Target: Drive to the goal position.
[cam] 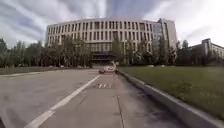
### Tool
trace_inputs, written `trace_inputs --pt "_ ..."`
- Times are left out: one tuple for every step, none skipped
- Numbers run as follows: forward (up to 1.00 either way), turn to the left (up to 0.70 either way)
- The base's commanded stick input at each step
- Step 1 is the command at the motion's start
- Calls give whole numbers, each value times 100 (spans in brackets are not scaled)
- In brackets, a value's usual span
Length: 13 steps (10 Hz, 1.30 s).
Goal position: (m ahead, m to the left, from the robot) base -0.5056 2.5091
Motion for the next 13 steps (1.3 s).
trace_inputs --pt "70 0" --pt "70 0" --pt "70 0" --pt "70 0" --pt "70 0" --pt "70 0" --pt "70 33" --pt "70 32" --pt "70 30" --pt "70 0" --pt "70 0" --pt "70 0" --pt "70 0"
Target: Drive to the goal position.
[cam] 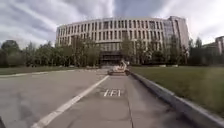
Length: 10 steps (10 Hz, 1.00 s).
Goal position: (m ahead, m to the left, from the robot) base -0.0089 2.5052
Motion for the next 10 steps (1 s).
trace_inputs --pt "70 0" --pt "70 18" --pt "70 35" --pt "70 11" --pt "70 0" --pt "70 0" --pt "70 0" --pt "70 0" --pt "70 0" --pt "70 0"
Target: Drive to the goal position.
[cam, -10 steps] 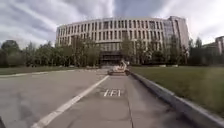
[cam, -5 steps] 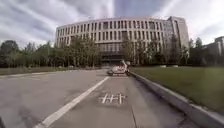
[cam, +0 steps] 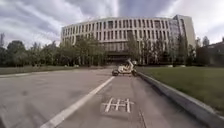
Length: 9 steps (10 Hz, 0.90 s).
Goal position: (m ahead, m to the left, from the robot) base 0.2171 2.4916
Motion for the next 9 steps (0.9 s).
trace_inputs --pt "70 0" --pt "70 0" --pt "70 0" --pt "70 0" --pt "70 0" --pt "70 0" --pt "70 19" --pt "70 35" --pt "70 35"
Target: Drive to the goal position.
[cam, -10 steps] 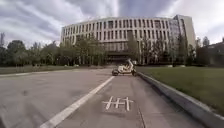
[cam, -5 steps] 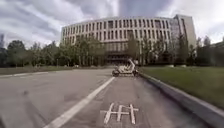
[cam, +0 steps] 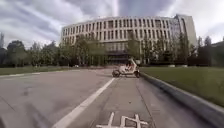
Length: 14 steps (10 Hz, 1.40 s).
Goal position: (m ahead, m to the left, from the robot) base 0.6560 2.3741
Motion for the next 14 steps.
trace_inputs --pt "70 35" --pt "70 35" --pt "70 0" --pt "70 0" --pt "70 0" --pt "70 0" --pt "70 0" --pt "70 0" --pt "70 0" --pt "70 0" --pt "70 0" --pt "70 0" --pt "70 0" --pt "70 0"
